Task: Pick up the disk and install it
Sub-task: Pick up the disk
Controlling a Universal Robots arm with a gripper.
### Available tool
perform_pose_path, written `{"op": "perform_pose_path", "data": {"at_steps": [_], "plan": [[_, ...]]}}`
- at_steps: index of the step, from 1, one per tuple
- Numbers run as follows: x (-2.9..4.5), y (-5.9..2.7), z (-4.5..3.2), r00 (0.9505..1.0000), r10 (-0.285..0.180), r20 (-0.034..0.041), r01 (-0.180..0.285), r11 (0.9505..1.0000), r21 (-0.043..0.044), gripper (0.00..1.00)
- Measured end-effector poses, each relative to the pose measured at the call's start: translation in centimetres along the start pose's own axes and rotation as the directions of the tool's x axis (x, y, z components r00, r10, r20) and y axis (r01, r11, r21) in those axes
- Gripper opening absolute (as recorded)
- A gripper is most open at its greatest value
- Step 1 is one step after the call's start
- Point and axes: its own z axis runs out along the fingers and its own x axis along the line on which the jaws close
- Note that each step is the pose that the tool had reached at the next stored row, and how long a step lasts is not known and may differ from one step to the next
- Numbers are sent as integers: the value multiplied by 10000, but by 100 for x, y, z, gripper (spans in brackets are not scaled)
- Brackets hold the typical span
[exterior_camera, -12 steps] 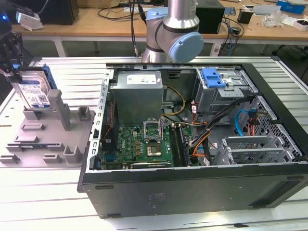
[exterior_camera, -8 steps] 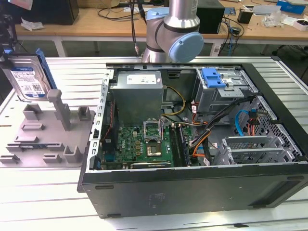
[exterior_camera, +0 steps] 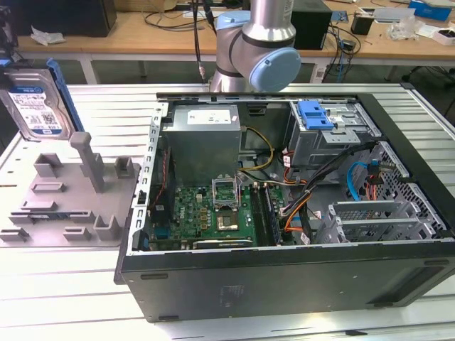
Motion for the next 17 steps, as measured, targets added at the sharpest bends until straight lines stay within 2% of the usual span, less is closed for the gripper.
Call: {"op": "perform_pose_path", "data": {"at_steps": [8,17], "plan": [[3,2,-216,10000,0,0,0,10000,0,37],[8,7,-511,10000,0,0,0,10000,0,37]]}}
